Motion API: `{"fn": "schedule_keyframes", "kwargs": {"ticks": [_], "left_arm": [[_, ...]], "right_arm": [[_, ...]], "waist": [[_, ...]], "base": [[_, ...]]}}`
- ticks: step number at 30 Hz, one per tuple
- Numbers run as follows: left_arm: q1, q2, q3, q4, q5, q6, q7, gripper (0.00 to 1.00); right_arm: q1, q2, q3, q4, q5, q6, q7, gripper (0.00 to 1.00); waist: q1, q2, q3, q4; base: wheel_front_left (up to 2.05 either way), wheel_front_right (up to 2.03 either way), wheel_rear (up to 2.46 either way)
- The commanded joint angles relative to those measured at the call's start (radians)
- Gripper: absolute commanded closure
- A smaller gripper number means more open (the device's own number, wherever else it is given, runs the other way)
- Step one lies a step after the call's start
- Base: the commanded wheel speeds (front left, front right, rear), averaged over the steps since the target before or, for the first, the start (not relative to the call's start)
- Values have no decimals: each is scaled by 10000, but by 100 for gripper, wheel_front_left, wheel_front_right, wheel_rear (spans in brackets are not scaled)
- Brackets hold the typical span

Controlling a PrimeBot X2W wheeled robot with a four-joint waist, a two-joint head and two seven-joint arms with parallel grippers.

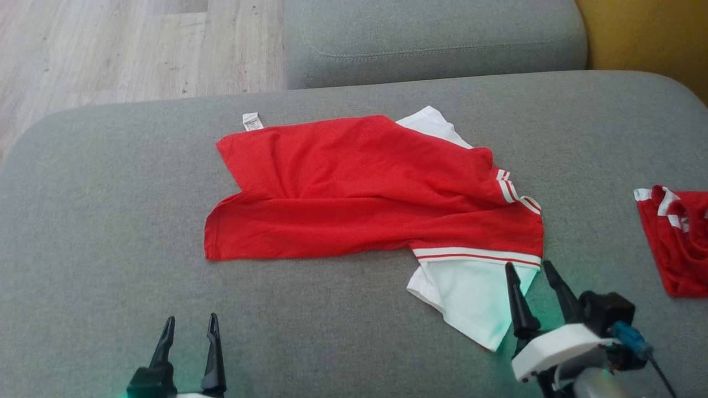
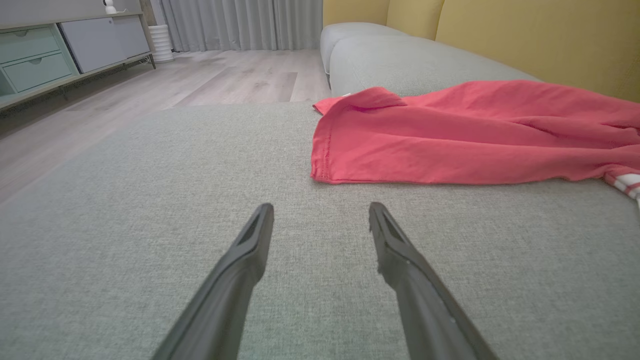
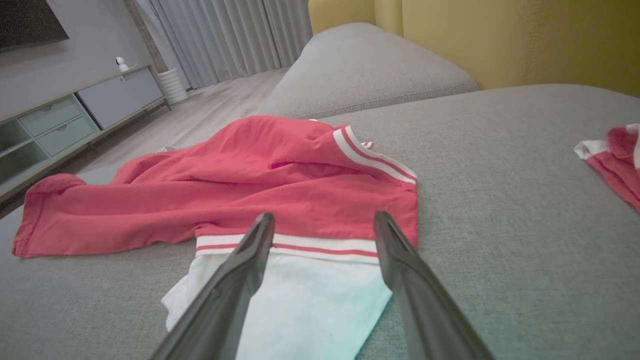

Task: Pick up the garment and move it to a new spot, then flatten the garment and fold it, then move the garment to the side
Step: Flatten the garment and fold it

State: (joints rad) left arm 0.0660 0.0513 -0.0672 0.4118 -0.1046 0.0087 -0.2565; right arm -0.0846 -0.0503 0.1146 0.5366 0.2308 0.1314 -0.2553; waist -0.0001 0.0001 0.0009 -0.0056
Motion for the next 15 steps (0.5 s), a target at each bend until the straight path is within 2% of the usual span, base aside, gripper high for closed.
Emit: {"fn": "schedule_keyframes", "kwargs": {"ticks": [1, 8, 15], "left_arm": [[-424, -8, 232, -309, -22, -2, -53, 0], [-461, -9, -123, -94, -295, -11, -53, 0], [-476, -10, -282, 9, -364, -9, -53, 0]], "right_arm": [[-170, 1, 249, -116, -111, -7, -65, 0], [-46, 1, 1124, 1653, 43, -7, -65, 0], [-56, 1, 1680, 2675, 507, -7, -65, 0]], "waist": [[1, -1, 17, 1], [1, -1, 75, 65], [1, -1, 145, 143]], "base": [[0, 0, 0], [0, 0, 0], [0, 0, 0]]}}
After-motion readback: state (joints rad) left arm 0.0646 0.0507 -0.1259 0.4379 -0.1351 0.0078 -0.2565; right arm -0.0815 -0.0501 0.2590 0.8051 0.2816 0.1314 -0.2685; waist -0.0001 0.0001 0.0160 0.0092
